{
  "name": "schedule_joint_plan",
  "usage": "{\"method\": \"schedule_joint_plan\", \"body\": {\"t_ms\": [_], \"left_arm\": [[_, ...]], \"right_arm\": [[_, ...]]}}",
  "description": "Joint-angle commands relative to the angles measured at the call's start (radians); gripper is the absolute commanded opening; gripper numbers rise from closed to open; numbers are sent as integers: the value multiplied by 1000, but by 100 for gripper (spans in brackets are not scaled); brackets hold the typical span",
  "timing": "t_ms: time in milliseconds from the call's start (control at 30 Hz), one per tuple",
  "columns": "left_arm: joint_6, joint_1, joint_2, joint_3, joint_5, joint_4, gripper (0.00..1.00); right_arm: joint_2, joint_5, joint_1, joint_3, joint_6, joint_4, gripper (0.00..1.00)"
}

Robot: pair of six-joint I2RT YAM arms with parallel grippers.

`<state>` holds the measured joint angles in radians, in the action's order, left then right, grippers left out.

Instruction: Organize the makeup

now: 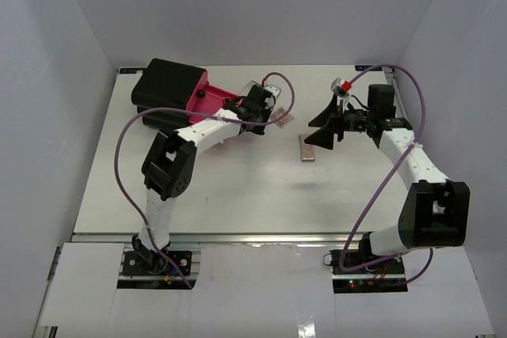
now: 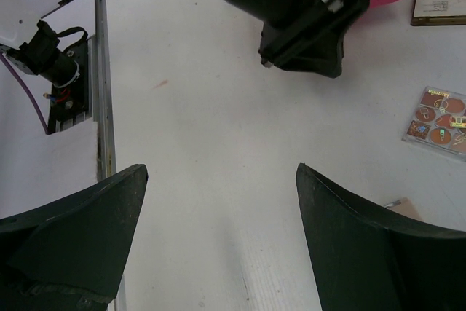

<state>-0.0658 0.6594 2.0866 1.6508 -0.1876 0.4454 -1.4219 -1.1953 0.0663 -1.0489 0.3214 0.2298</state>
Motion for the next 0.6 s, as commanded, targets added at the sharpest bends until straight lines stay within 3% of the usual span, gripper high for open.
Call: {"method": "schedule_joint_plan", "body": {"t_ms": [0, 133, 233, 300, 567], "left_arm": [[100, -11, 45, 31, -176, 8, 37], [173, -11, 83, 21, -309, -29, 48], [226, -12, 100, -1, -436, -72, 64], [267, -12, 105, -16, -487, -110, 70], [314, -38, 86, -25, -570, -164, 80]], "right_arm": [[-14, -9, -5, 1, 1, -13, 89], [-18, -7, -7, 0, 2, -10, 89], [-20, -7, -8, -2, 5, -7, 89], [-20, -9, -8, -3, 4, -7, 89], [-15, -15, -16, -4, 4, -4, 89]]}}
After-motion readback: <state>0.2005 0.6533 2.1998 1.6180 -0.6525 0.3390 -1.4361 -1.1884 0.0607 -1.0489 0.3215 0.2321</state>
